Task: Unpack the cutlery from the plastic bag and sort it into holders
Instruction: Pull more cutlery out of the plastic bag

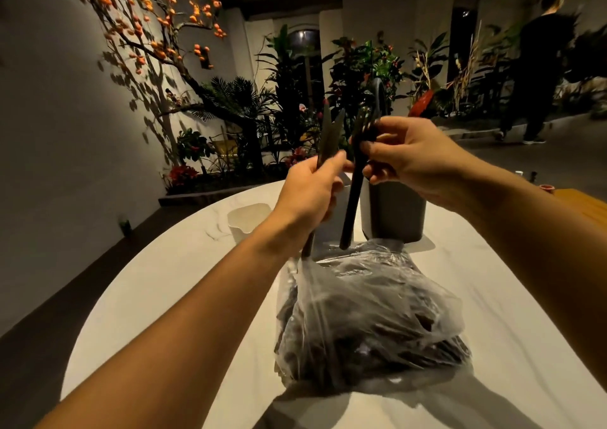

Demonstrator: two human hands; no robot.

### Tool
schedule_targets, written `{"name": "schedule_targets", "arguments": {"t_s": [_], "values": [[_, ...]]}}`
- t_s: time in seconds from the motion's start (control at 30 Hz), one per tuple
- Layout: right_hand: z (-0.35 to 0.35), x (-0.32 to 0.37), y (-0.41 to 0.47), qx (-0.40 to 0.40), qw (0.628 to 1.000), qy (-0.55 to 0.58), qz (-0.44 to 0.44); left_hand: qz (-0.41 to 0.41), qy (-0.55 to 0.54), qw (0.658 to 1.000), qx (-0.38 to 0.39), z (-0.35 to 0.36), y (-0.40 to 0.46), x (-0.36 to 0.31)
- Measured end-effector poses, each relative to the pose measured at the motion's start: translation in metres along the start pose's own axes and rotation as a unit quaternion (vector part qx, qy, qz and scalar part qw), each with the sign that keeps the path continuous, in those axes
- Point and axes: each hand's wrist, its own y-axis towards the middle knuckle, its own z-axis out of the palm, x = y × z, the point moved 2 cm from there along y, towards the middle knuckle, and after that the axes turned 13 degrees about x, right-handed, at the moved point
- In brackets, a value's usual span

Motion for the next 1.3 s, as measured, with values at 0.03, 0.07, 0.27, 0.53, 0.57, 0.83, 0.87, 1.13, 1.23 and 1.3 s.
{"name": "schedule_targets", "arguments": {"t_s": [0.03,0.07,0.27,0.53,0.57,0.83,0.87,1.13,1.23,1.3], "values": [[-0.002,0.003,0.006,-0.017,1.000,-0.018,-0.010,0.007,-0.001,1.000,-0.013,-0.005,0.006,-0.005],[-0.005,0.005,0.014,-0.036,0.999,-0.034,-0.017,0.019,0.010,0.999,-0.026,-0.009,0.013,-0.009],[-0.010,0.012,0.064,-0.075,0.991,-0.097,-0.049,0.072,0.034,0.995,-0.054,-0.031,0.046,-0.022],[-0.013,-0.017,0.128,-0.069,0.981,-0.180,-0.019,-0.017,0.070,0.994,-0.081,-0.055,0.094,-0.001],[-0.013,-0.026,0.134,-0.066,0.978,-0.195,-0.008,-0.029,0.063,0.994,-0.081,-0.057,0.098,0.005],[-0.013,-0.090,0.164,-0.031,0.934,-0.344,0.087,-0.079,0.016,0.991,-0.108,-0.069,0.120,0.051],[-0.012,-0.096,0.166,-0.019,0.929,-0.354,0.100,-0.077,0.009,0.991,-0.112,-0.071,0.122,0.055],[-0.016,-0.090,0.153,-0.043,0.973,-0.224,0.042,-0.070,-0.065,0.994,-0.053,-0.069,0.113,0.062],[-0.017,-0.059,0.129,0.056,0.997,-0.056,0.024,-0.079,-0.072,0.994,0.026,-0.051,0.108,0.049],[-0.024,-0.044,0.114,0.085,0.995,-0.059,0.010,-0.076,-0.064,0.992,0.078,-0.033,0.107,0.039]]}}
